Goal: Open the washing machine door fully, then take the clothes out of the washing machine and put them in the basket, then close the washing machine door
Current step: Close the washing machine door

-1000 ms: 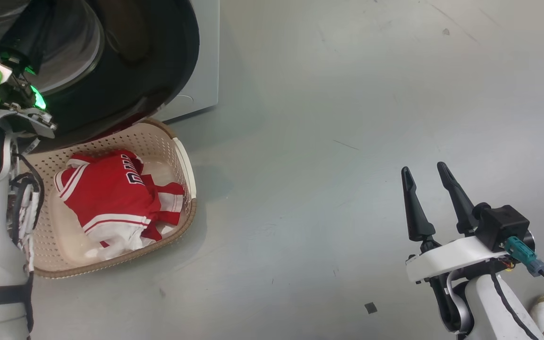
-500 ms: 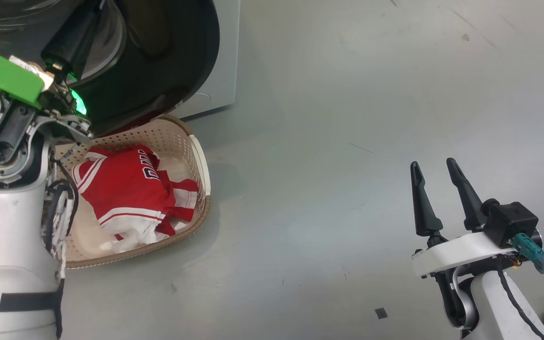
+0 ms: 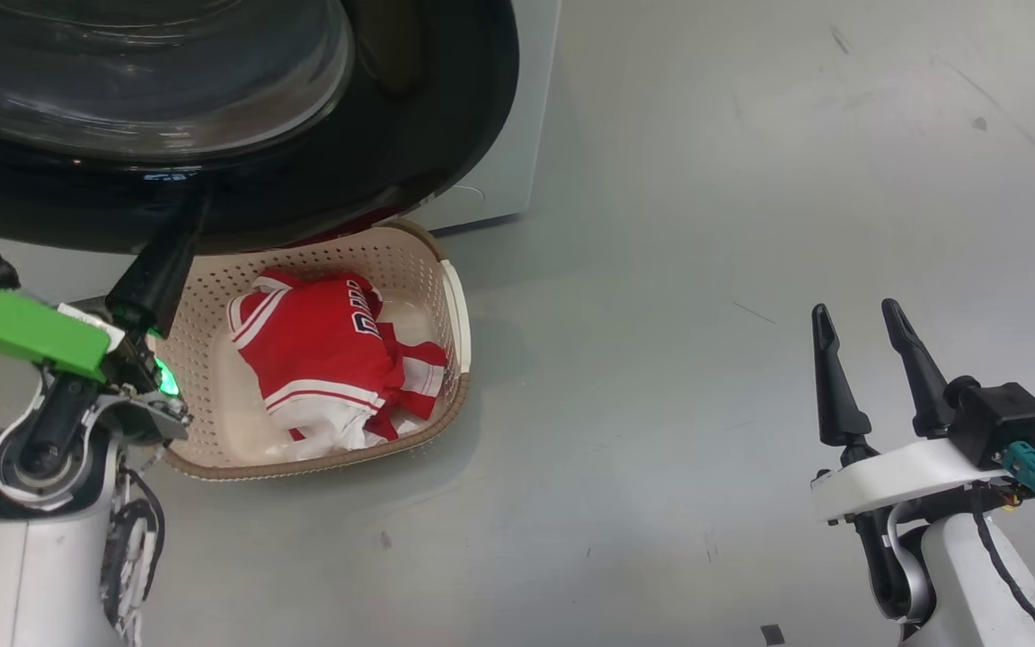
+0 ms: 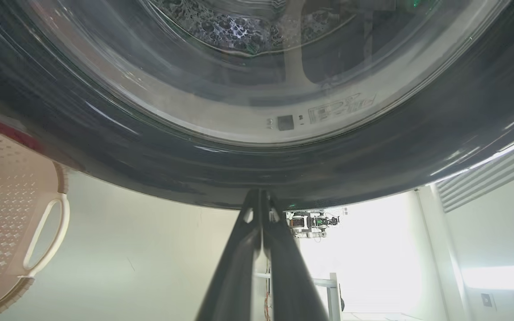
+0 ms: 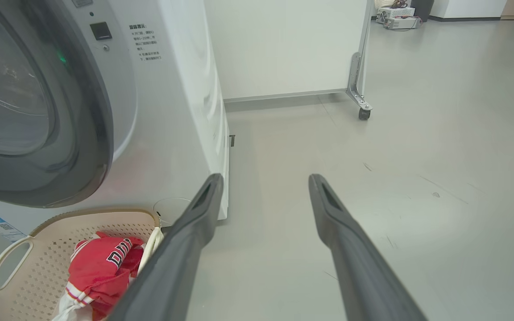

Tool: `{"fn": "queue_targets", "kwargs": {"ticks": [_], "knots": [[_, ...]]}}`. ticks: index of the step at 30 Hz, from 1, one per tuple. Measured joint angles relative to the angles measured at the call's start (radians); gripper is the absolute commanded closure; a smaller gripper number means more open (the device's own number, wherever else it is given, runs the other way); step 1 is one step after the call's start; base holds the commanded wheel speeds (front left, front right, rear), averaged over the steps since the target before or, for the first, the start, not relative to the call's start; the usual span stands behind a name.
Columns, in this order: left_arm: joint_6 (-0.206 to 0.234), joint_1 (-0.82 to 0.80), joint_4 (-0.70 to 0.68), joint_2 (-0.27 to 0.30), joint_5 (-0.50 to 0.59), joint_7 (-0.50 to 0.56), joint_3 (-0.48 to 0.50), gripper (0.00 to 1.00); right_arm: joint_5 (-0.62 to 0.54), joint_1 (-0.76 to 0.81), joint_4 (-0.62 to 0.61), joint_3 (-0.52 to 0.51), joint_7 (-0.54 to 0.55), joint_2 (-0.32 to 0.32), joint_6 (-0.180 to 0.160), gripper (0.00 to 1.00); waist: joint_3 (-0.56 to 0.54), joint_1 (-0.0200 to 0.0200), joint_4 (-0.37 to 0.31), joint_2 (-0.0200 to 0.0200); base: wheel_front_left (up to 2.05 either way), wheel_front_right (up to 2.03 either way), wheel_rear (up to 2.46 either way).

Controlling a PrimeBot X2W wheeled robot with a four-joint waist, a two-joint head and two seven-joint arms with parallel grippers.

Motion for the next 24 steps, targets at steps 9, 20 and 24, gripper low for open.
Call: {"fn": "queue_targets", "kwargs": {"ticks": [9,20,24], "knots": [[0.000,0.146,-0.071,-0.035,-0.021,-0.050,0.063,0.00,-0.005,0.003,0.020,-0.005,0.000,-0.023,0.000,0.00,-0.043,0.0000,0.075,0.0000,0.00,0.00,0.00],[0.000,0.296,-0.142,-0.046,0.029,-0.141,0.109,0.00,-0.012,0.046,0.039,-0.006,0.000,-0.037,0.000,0.00,-0.128,0.0000,0.139,0.0000,0.00,0.00,0.00],[0.000,0.336,-0.168,-0.016,0.171,-0.190,0.092,0.00,-0.012,0.057,0.044,-0.007,0.000,-0.041,0.000,0.00,-0.161,0.0000,0.157,0.0000,0.00,0.00,0.00]]}}
